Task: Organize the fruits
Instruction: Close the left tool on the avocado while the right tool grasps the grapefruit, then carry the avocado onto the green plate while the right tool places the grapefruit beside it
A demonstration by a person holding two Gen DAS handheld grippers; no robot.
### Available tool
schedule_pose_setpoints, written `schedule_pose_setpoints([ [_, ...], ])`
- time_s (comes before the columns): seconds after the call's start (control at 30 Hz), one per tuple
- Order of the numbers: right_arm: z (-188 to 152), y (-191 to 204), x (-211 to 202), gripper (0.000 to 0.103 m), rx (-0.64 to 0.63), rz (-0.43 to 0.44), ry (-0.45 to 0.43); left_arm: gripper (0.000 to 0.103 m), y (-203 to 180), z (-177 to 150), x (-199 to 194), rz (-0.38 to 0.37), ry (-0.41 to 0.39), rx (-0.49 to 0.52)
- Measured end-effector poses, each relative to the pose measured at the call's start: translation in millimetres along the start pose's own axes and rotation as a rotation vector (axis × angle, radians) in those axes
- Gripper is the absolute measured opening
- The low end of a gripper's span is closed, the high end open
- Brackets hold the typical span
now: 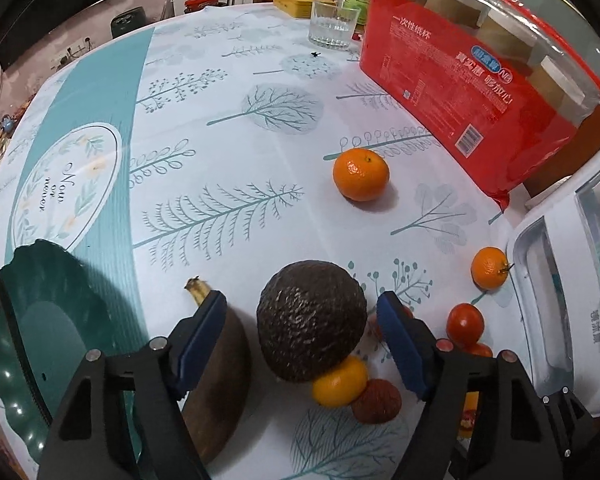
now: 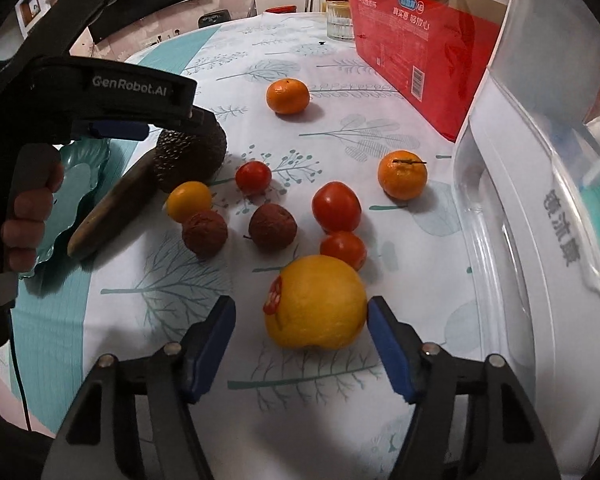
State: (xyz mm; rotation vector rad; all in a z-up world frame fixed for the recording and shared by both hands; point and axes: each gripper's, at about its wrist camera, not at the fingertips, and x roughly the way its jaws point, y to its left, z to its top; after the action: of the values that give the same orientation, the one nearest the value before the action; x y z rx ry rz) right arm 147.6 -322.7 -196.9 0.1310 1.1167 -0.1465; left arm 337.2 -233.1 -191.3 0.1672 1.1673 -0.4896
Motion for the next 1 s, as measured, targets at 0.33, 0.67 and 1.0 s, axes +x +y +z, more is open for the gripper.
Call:
schedule_pose_setpoints([
  [0.33, -2.7, -7.5, 13.7, 0.055, 0.02, 0.016, 0.042, 0.072, -3.0, 0.4, 19.4, 0.025, 0.02, -0.02],
  [0.67, -0.1, -8.6, 16.7, 0.054, 0.021, 0.03, 0.056, 0.061, -7.6, -1.2, 21.3, 0.018, 0.039, -0.026],
  [1.0, -8.9, -5.0, 11.5, 0.053, 0.055, 0.089, 0.116, 0.061, -1.8, -12.6, -11.5, -0.01, 0.001, -0.061],
])
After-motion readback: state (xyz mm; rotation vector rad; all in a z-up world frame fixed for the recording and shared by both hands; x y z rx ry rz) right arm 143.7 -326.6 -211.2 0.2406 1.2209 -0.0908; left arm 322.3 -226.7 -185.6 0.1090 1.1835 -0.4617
